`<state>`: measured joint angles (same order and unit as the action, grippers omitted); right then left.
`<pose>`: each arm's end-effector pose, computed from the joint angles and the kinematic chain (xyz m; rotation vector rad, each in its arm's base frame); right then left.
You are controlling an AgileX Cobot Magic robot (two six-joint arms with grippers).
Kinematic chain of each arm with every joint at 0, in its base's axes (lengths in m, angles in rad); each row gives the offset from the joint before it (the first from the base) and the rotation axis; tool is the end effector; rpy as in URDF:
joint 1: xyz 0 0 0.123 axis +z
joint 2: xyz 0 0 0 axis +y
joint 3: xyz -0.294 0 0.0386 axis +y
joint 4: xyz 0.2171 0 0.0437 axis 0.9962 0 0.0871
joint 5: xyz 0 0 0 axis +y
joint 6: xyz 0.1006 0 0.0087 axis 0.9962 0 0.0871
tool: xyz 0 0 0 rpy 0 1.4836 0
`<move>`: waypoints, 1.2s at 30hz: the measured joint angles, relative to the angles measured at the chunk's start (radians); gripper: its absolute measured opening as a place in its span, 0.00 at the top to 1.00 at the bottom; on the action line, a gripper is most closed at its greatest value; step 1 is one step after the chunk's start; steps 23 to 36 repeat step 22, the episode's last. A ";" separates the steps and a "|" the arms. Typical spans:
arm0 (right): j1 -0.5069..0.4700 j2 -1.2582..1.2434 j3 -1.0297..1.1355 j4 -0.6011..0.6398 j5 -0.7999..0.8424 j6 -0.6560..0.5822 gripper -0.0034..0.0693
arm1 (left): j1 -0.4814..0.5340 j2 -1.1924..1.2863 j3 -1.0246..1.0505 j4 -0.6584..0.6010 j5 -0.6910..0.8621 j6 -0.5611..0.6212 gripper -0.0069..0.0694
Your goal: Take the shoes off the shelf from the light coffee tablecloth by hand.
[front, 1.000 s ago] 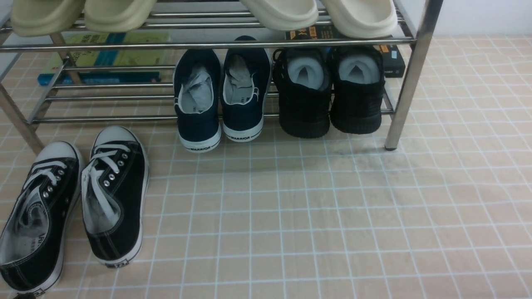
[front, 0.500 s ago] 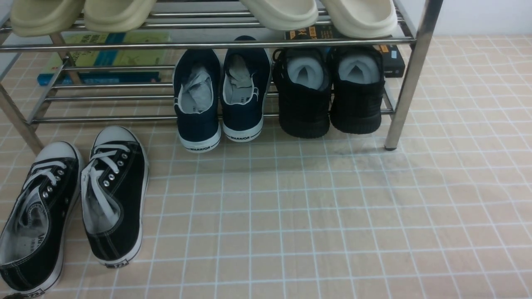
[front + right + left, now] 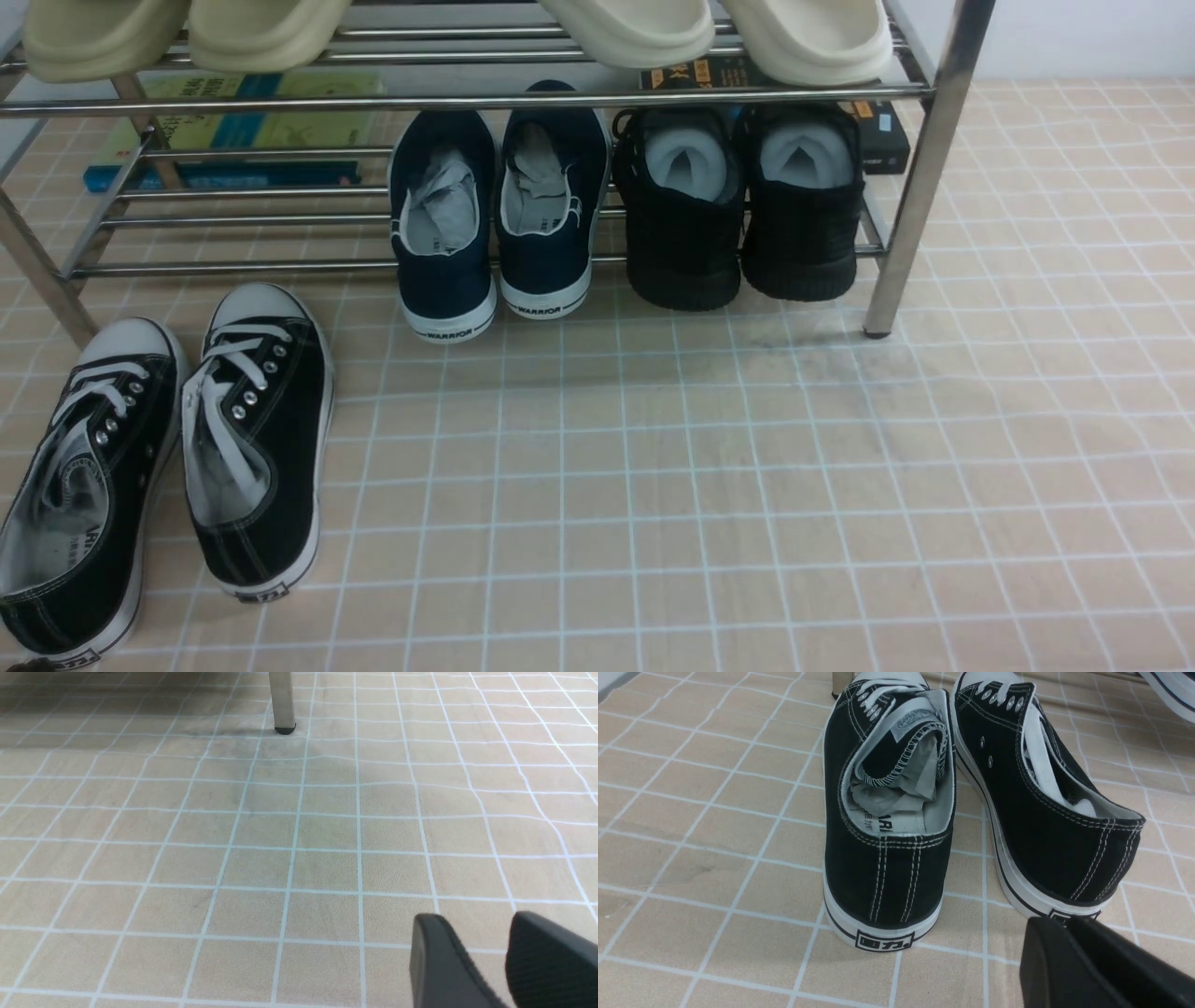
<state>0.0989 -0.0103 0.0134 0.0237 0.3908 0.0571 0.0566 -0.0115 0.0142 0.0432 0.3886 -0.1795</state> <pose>0.0189 0.0028 0.1710 -0.0249 1.8793 0.1307 0.0190 0.0027 0.1710 -0.1947 1.8646 -0.0417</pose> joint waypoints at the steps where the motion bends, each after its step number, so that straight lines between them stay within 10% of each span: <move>1: 0.000 0.000 0.000 0.000 0.000 0.000 0.62 | 0.000 0.000 0.000 0.000 0.000 0.000 0.81; 36: 0.000 0.000 0.000 0.000 0.000 0.001 0.62 | 0.000 0.000 0.000 0.000 0.000 -0.001 0.80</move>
